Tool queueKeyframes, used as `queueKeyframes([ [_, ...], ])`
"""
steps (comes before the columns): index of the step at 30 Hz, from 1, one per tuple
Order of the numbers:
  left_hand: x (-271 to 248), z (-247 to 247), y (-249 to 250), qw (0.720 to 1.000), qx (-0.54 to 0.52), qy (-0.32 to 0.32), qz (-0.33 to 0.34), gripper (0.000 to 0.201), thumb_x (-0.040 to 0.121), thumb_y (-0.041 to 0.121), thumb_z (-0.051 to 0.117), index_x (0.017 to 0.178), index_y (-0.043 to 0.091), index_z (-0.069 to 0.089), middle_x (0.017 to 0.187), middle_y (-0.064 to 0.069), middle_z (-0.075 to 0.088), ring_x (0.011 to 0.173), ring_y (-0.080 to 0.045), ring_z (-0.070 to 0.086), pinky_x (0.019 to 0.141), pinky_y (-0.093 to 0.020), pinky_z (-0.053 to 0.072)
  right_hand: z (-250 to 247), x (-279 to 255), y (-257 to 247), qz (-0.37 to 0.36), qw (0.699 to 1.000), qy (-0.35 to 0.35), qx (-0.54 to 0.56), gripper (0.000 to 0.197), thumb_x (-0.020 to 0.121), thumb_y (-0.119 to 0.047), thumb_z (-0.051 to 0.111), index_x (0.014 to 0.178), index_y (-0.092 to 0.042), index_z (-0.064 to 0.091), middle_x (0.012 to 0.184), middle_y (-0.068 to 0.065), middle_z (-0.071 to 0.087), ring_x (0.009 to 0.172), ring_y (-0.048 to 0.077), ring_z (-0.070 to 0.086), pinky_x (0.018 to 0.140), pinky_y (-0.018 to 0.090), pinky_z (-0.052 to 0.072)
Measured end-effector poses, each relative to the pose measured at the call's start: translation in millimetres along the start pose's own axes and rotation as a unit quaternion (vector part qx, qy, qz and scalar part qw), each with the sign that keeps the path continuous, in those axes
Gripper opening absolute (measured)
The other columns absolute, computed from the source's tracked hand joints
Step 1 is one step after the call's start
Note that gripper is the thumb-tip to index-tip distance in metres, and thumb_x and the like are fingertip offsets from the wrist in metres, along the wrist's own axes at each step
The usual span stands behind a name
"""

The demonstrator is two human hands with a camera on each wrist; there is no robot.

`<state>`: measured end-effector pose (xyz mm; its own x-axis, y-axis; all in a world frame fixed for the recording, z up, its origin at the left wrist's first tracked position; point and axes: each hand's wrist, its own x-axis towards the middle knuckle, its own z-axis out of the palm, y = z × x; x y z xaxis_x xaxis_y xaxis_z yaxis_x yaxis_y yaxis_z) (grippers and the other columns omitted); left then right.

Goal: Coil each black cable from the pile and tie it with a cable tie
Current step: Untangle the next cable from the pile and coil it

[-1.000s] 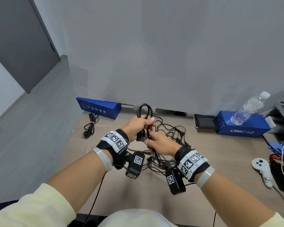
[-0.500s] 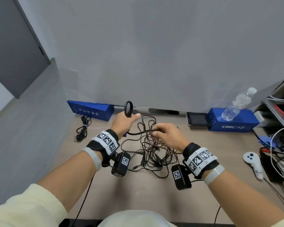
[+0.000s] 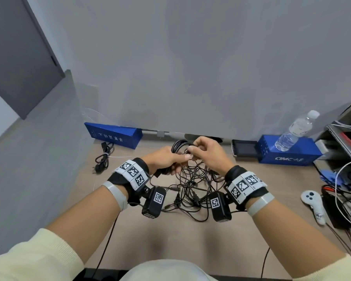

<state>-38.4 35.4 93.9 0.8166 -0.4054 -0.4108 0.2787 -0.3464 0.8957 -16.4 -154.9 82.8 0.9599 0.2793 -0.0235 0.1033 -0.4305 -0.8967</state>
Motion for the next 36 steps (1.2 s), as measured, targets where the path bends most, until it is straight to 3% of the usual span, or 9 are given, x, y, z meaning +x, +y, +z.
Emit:
queueKeyframes([
  [4,-6.8,-12.2,2.2,0.996,-0.080,0.007,0.026,0.031,0.103,0.032,0.052,0.082,0.011,0.063,0.059,-0.002,0.055,0.050,-0.011,0.049,0.048,-0.019,0.041,-7.7,-0.6,19.7,-0.004,0.997,-0.063,-0.037,0.021,0.096,-0.029,0.066,0.089,-0.008,0.065,0.082,0.001,0.071,0.076,0.007,0.062,0.079,0.026,0.050],
  [9,-7.2,-15.9,2.5,0.974,-0.192,0.094,0.072,0.022,0.100,0.026,0.059,0.082,0.012,0.062,0.067,-0.004,0.057,0.059,-0.015,0.051,0.056,-0.023,0.044,3.0,-0.3,38.9,0.048,0.997,0.028,-0.060,0.019,0.100,-0.026,0.056,0.087,-0.021,0.068,0.072,0.001,0.072,0.069,0.017,0.069,0.079,0.043,0.059],
  [13,-3.0,-12.4,4.4,0.960,-0.218,0.162,0.075,0.009,0.092,0.019,0.070,0.098,0.011,0.068,0.081,-0.004,0.062,0.065,-0.013,0.056,0.063,-0.026,0.048,13.2,-4.8,16.9,0.017,0.991,-0.038,-0.129,0.027,0.103,-0.028,0.048,0.093,-0.020,0.072,0.061,-0.009,0.055,0.055,0.006,0.051,0.059,0.030,0.044],
  [16,1.8,-9.8,7.5,0.955,-0.231,0.170,0.076,0.026,0.090,0.014,0.071,0.116,0.011,0.071,0.091,-0.002,0.066,0.079,-0.013,0.058,0.072,-0.027,0.051,17.6,-5.5,1.8,-0.009,0.977,-0.103,-0.188,0.029,0.104,-0.028,0.046,0.101,-0.021,0.074,0.068,-0.013,0.054,0.061,0.000,0.049,0.057,0.020,0.034],
  [20,-0.2,-12.5,10.8,0.973,-0.184,0.093,0.100,0.016,0.092,0.014,0.068,0.106,0.007,0.067,0.111,-0.014,0.073,0.101,-0.020,0.065,0.081,-0.028,0.049,18.8,-5.5,-3.1,0.003,0.970,-0.168,-0.176,0.030,0.105,-0.026,0.047,0.105,-0.017,0.075,0.057,-0.025,0.054,0.052,-0.010,0.051,0.055,0.013,0.032],
  [25,-1.5,-7.6,15.0,0.973,-0.181,0.053,0.136,0.017,0.090,0.001,0.065,0.104,0.007,0.058,0.077,-0.005,0.059,0.071,-0.015,0.060,0.071,-0.026,0.052,20.0,-7.4,-8.4,0.012,0.969,-0.194,-0.153,0.028,0.106,-0.025,0.046,0.103,-0.018,0.073,0.054,-0.031,0.055,0.054,-0.016,0.050,0.056,0.006,0.036],
  [28,8.1,-14.8,13.7,0.926,-0.335,0.120,0.125,0.020,0.089,0.003,0.066,0.103,0.016,0.060,0.072,0.002,0.051,0.058,-0.010,0.048,0.062,-0.027,0.043,18.9,-5.4,5.1,0.025,0.968,-0.176,-0.177,0.022,0.100,-0.034,0.056,0.093,-0.020,0.070,0.061,-0.013,0.058,0.054,0.002,0.050,0.057,0.018,0.040],
  [32,15.5,-35.6,13.5,0.843,-0.447,0.282,0.098,0.021,0.090,0.005,0.067,0.088,0.023,0.057,0.065,0.007,0.049,0.051,-0.007,0.043,0.051,-0.022,0.041,3.9,-2.9,31.7,0.062,0.975,-0.066,-0.201,0.016,0.096,-0.029,0.061,0.087,-0.020,0.069,0.084,0.001,0.071,0.080,0.021,0.065,0.075,0.039,0.051],
  [36,21.1,-40.8,6.2,0.841,-0.364,0.396,0.056,0.019,0.085,0.013,0.076,0.095,0.021,0.063,0.080,0.005,0.058,0.071,-0.010,0.053,0.071,-0.027,0.046,-2.1,4.6,17.1,0.005,0.985,0.009,-0.171,0.012,0.095,-0.027,0.063,0.092,-0.021,0.073,0.087,-0.004,0.071,0.085,0.017,0.064,0.077,0.033,0.049],
])
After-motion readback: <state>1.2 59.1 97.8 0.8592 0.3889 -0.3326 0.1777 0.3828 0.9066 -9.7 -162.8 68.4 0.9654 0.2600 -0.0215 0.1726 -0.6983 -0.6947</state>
